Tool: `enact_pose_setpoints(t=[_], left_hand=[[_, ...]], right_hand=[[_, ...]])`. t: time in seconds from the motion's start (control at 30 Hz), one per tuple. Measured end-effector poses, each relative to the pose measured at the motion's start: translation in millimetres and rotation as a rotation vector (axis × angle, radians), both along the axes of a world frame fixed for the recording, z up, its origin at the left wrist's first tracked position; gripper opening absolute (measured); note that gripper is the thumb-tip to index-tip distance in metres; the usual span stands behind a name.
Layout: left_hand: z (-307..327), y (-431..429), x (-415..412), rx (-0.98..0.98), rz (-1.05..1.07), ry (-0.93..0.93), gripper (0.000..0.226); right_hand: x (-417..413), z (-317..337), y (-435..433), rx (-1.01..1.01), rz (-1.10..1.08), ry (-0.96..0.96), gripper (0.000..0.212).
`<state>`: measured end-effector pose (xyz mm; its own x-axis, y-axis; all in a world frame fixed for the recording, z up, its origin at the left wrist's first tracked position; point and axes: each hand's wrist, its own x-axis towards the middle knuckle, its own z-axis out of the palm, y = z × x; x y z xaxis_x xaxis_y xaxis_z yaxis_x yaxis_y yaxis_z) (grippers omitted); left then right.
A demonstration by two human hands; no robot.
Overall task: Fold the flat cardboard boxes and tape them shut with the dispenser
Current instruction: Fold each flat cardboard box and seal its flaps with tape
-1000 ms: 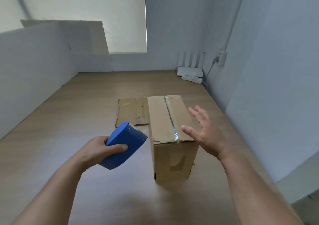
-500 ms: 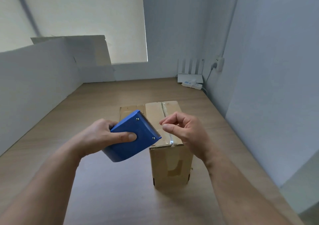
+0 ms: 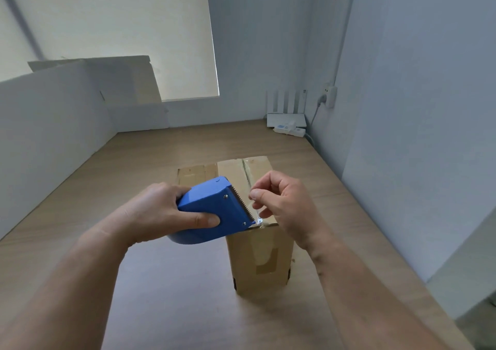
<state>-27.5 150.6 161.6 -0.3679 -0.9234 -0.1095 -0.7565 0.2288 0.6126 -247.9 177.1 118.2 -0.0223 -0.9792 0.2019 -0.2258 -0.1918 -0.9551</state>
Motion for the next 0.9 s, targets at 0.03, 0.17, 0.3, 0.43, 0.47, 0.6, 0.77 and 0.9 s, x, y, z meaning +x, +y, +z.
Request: enact_pose_setpoints(t=[0.03, 0.17, 0.3, 0.43, 0.47, 0.6, 0.77, 0.9], left_hand=[[-0.1, -0.2, 0.4, -0.003, 0.003, 0.000, 0.098], [4.1, 1.1, -0.1, 0.049, 0.011, 0.094, 0.096], [18.1, 1.4, 21.0, 0.130, 0.028, 0.081, 0.095], [27.4, 1.2, 48.3, 0.192, 0.099, -0.051, 0.105], [29.0, 1.0, 49.3, 0.218, 0.103, -0.079, 0.102], [36.0, -4.5, 56.2, 0.279, 0.144, -0.184, 0.103], [32.7, -16.3, 66.3, 0.338, 0.209, -0.307, 0.099], [22.9, -23.8, 63.6, 0.391, 0.216, -0.393, 0.092]], right_hand=[[-0.3, 0.3, 0.0, -0.008, -0.011, 0.022, 0.010], [-2.2, 5.2, 0.7, -0.046, -0.047, 0.030, 0.014], [-22.7, 10.9, 1.5, -0.018, -0.116, -0.039, 0.014], [-48.2, 9.2, 3.8, 0.056, -0.175, -0.088, 0.016], [-47.0, 6.0, 5.4, 0.076, -0.172, -0.076, 0.016], [-56.4, -12.1, 10.7, 0.133, -0.312, -0.036, 0.016], [-76.1, -30.6, 15.2, 0.251, -0.357, -0.051, 0.016], [-68.1, -42.2, 14.4, 0.331, -0.351, -0.054, 0.018]])
